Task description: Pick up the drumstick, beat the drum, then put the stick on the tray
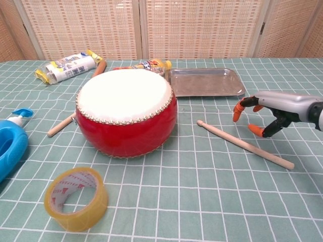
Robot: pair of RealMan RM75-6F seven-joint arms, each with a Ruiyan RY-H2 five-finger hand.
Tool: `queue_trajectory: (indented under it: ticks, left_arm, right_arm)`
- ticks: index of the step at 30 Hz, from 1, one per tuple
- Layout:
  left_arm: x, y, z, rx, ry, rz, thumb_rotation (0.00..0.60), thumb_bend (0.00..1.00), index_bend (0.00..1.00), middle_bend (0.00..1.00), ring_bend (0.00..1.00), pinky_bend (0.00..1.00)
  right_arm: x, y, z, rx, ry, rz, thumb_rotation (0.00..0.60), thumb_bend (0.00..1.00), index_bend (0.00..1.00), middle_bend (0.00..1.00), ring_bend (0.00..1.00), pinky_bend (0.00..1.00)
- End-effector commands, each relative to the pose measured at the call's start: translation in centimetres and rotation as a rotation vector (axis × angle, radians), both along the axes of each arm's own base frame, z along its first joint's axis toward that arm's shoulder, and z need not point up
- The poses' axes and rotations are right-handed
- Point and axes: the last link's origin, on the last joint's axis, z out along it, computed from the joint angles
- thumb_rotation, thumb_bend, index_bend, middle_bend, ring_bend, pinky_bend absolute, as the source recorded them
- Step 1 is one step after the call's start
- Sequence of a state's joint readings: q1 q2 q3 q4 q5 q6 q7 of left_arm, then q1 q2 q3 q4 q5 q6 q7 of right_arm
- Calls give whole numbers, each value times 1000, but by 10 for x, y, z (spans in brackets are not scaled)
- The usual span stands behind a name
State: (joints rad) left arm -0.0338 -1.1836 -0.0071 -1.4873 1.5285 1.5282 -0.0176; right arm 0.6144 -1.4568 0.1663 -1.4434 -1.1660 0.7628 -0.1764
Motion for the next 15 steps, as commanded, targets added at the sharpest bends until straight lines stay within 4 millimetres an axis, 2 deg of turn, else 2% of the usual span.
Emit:
queue_trajectory:
  ticks: [1,15]
  left_arm:
    - [-1,0,0,-2,1,2,600,205,0,0,0,0]
    - [-5,1,-1,-2,-5,6,600,206,0,0,0,0]
  right_arm:
    - [5,-5,-9,1,34,18,600,650,337,130,47,128]
    - [7,-2,-32,5,116,76,600,649,338,130,32,110]
